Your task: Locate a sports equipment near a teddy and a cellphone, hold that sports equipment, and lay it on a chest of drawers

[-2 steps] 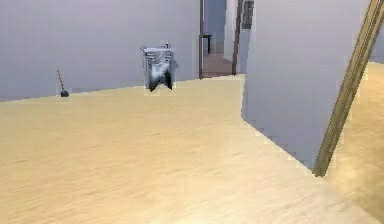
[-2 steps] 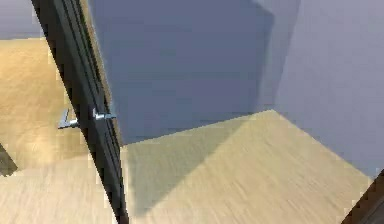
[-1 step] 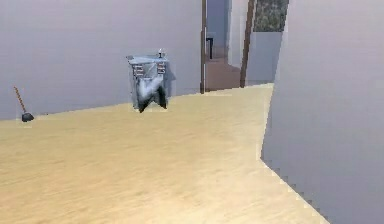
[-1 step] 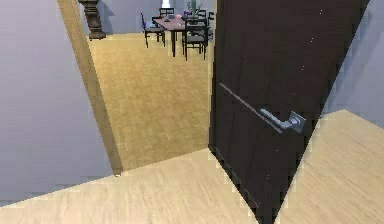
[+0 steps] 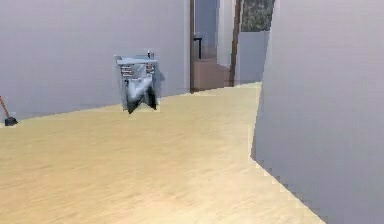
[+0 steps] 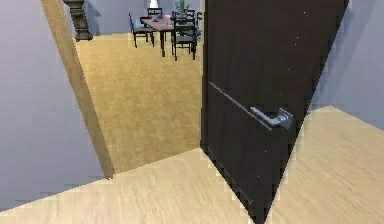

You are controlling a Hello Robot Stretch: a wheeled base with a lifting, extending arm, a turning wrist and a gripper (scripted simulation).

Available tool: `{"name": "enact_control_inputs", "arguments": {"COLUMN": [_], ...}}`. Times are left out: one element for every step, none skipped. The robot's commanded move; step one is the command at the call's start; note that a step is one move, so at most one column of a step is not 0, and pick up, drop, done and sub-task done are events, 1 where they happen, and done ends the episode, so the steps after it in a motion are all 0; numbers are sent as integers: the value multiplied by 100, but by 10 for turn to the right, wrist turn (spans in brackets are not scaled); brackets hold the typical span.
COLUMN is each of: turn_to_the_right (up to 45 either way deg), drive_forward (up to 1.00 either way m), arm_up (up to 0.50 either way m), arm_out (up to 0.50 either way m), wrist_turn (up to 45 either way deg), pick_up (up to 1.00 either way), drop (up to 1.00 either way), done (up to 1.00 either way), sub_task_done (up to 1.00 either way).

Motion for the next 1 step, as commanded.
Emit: {"name": "enact_control_inputs", "arguments": {"turn_to_the_right": [0], "drive_forward": [100], "arm_up": [0], "arm_out": [0], "wrist_turn": [0], "pick_up": [0], "drop": [0], "done": [0], "sub_task_done": [0]}}
